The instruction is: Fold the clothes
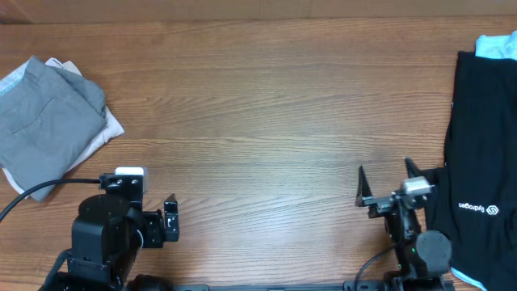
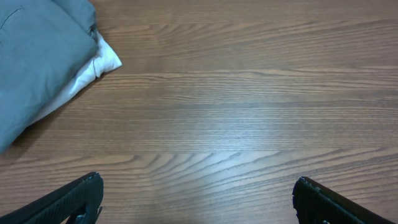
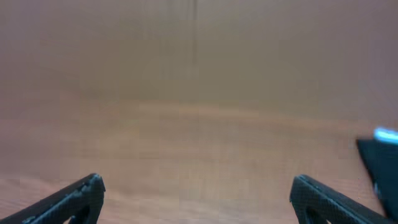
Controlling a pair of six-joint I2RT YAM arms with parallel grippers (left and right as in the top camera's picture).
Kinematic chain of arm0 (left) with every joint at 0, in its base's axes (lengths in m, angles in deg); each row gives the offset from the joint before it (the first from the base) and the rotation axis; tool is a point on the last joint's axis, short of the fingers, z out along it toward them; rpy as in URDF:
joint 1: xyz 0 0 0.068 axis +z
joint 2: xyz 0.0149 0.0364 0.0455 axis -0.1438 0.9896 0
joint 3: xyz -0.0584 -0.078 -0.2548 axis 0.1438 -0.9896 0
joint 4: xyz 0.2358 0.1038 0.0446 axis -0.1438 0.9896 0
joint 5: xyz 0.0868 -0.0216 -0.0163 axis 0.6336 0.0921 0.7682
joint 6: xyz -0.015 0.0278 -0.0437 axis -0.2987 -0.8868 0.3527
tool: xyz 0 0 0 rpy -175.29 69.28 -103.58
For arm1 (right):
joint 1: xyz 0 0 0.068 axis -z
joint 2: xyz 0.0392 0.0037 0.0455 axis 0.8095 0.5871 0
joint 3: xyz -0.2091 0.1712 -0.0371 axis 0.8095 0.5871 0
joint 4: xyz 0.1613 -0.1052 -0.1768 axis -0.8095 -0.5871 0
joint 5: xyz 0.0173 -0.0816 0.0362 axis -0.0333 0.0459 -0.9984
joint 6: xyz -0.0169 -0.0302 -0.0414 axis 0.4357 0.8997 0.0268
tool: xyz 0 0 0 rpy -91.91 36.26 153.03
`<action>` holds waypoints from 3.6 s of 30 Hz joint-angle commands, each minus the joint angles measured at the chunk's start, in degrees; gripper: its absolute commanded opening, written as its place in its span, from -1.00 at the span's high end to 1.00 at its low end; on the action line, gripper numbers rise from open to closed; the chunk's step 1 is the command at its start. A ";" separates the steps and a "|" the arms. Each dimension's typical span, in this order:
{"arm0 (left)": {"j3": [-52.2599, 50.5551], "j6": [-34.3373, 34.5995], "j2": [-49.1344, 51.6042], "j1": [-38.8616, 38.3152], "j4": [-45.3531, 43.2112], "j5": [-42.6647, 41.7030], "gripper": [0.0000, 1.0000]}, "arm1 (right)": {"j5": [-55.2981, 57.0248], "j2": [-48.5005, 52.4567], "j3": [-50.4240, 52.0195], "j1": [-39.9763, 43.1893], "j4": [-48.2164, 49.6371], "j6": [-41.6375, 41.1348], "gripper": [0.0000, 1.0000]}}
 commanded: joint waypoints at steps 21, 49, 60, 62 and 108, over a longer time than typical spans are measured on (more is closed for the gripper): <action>-0.02 0.63 -0.17 0.22 -0.20 0.50 -1.00 | 0.42 -0.33 0.55 0.42 0.57 1.53 -1.00; -31.45 0.63 -22.25 11.28 -29.94 -2.58 -1.00 | 0.42 -0.33 0.55 0.42 0.57 1.53 -1.00; -56.24 -6.99 -35.15 11.87 -72.59 -10.75 -1.00 | 0.42 -0.33 0.55 0.42 0.57 1.53 -1.00; -58.25 -7.82 -35.15 11.89 -75.71 -11.72 -0.99 | 0.42 -0.33 0.55 0.42 0.57 1.53 -1.00; -59.10 -7.78 -35.04 11.91 -65.11 -11.65 -1.00 | 0.42 -0.33 0.55 0.42 0.57 1.53 -1.00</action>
